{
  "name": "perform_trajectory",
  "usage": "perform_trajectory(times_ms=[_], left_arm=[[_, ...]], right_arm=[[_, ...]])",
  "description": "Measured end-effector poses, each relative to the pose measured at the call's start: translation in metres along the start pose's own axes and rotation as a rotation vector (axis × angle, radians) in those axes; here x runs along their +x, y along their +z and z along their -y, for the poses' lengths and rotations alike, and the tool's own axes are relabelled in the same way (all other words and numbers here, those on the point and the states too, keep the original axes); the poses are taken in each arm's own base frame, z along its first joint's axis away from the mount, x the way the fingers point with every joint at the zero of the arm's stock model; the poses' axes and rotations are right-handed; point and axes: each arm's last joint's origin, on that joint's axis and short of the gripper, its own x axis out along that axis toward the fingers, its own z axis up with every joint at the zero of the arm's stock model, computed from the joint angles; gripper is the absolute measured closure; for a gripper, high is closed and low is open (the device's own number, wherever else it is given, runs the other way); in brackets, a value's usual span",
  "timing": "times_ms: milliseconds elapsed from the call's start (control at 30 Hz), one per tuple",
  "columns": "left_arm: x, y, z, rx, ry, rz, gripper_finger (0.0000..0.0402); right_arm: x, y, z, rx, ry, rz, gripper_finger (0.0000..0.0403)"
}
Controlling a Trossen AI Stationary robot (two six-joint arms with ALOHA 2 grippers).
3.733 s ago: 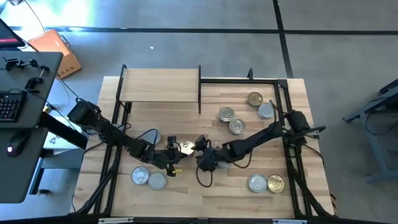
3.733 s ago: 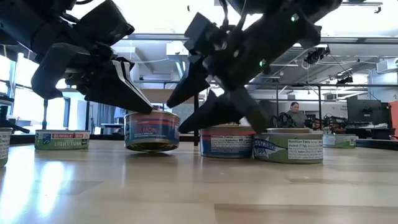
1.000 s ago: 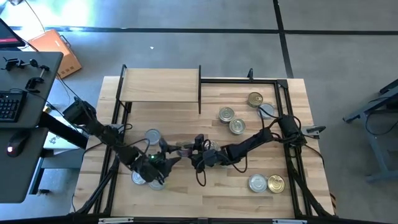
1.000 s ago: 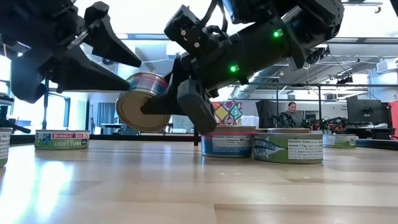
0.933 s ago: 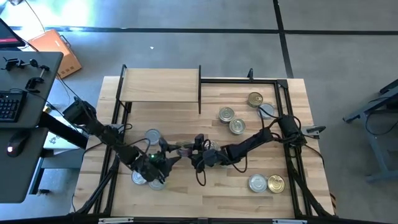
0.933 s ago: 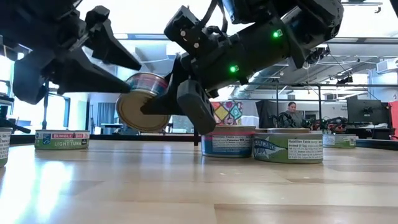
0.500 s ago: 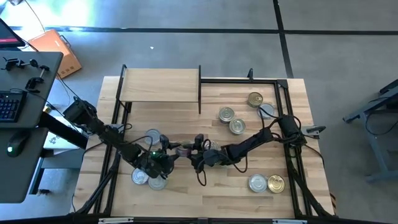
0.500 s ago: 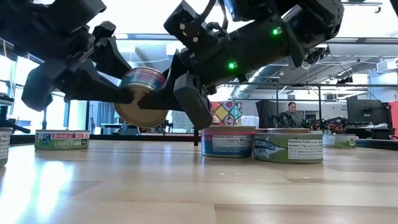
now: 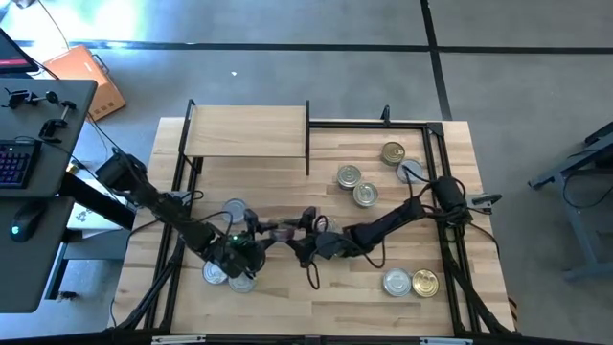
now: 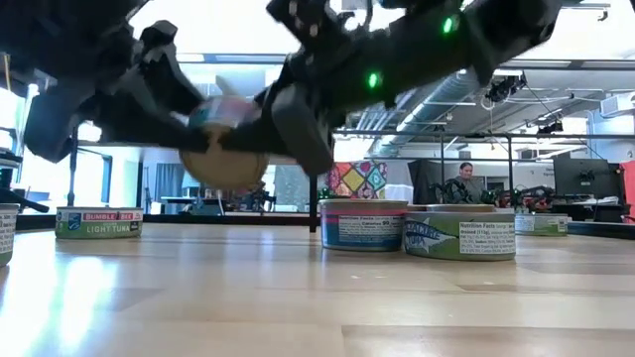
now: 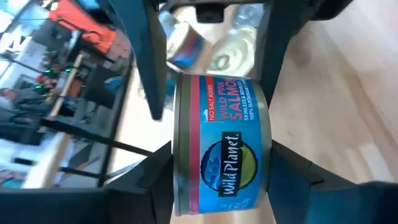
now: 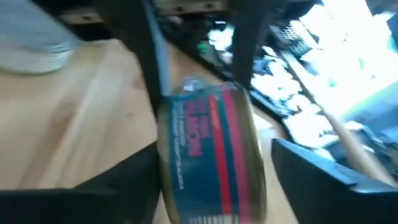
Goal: Stack canned seafood by type on shelf
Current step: Put the blue tuna can on the shelf
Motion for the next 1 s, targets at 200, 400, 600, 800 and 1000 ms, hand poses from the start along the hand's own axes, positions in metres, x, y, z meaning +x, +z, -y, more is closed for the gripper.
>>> perform_trajectory(times_ms=[200, 400, 600, 800, 1000], left_arm=[[-0.015, 0.027, -0.021, 0.025, 0.055, -0.069, 0.0228], [-0.027, 0.042, -0.052, 0.09, 0.128, -0.216, 0.0228], [-0.032, 0.043, -0.087, 0.144, 0.209, -0.359, 0.0228], [-0.021, 0.025, -0.123, 0.234, 0.281, -0.57, 0.0228], [-0.005, -0.002, -0.158, 0.236, 0.346, -0.813, 0.0228]], right_arm=[[-0.031, 0.029, 0.013, 0.004, -0.103, -0.024, 0.0095], [-0.054, 0.039, 0.009, 0.049, -0.074, -0.065, 0.0093], [-0.063, 0.034, -0.001, 0.118, -0.043, -0.115, 0.0092], [-0.065, 0.035, -0.003, 0.159, -0.038, -0.114, 0.0092], [-0.065, 0.034, -0.003, 0.166, -0.039, -0.114, 0.0092]])
